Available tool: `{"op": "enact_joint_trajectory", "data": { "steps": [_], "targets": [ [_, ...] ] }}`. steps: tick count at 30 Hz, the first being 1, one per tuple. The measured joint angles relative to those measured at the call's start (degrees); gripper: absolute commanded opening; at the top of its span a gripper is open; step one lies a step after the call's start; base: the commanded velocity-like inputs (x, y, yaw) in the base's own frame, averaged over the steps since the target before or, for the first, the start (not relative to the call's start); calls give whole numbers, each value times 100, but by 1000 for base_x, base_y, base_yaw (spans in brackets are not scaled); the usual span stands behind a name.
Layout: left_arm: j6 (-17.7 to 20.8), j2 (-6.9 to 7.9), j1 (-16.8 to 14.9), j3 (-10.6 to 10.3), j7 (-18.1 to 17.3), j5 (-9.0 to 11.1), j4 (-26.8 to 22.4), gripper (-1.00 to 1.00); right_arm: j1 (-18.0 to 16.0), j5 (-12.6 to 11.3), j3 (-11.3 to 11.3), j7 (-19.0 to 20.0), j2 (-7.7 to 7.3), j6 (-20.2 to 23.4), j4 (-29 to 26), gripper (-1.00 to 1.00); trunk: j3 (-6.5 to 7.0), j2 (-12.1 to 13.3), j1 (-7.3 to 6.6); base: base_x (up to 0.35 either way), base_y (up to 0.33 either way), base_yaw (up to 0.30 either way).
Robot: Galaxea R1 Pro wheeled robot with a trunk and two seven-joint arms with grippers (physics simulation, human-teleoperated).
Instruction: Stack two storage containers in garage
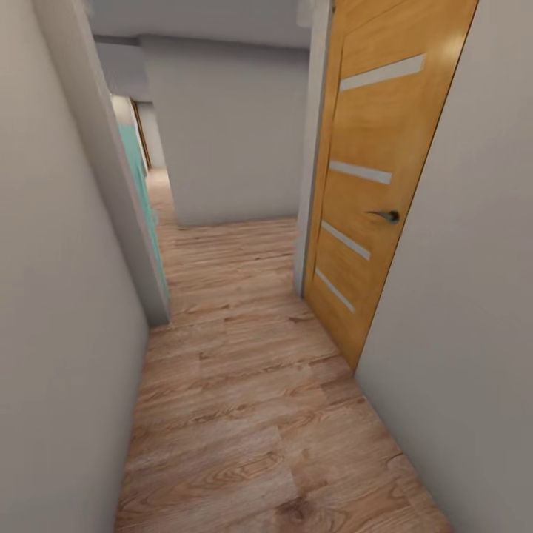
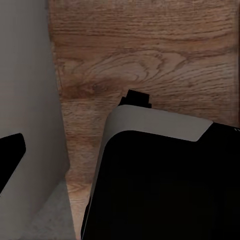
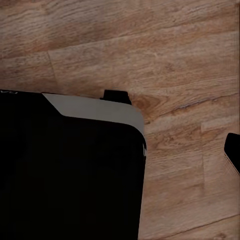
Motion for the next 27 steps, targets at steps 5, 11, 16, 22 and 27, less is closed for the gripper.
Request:
{"op": "enact_joint_trajectory", "data": {
  "steps": [5,11,16,22,27],
  "targets": [
    [0,0,0,-3,0,-4,0,100,1,0,1,0,0,-4,0,100,0,0,0,322,0,0],
    [0,0,0,-5,0,-6,0,100,1,-10,-1,0,0,0,0,100,0,0,0,322,0,0],
    [0,0,0,-5,-1,-7,0,100,0,-17,-1,-3,2,1,0,100,0,0,0,322,0,0],
    [0,0,0,-5,0,-5,0,100,0,-10,-1,-2,0,1,0,100,0,0,0,322,0,0],
    [0,0,1,-5,0,-3,-2,100,2,-8,7,0,2,2,0,100,-5,0,0,322,0,168]
  ]
}}
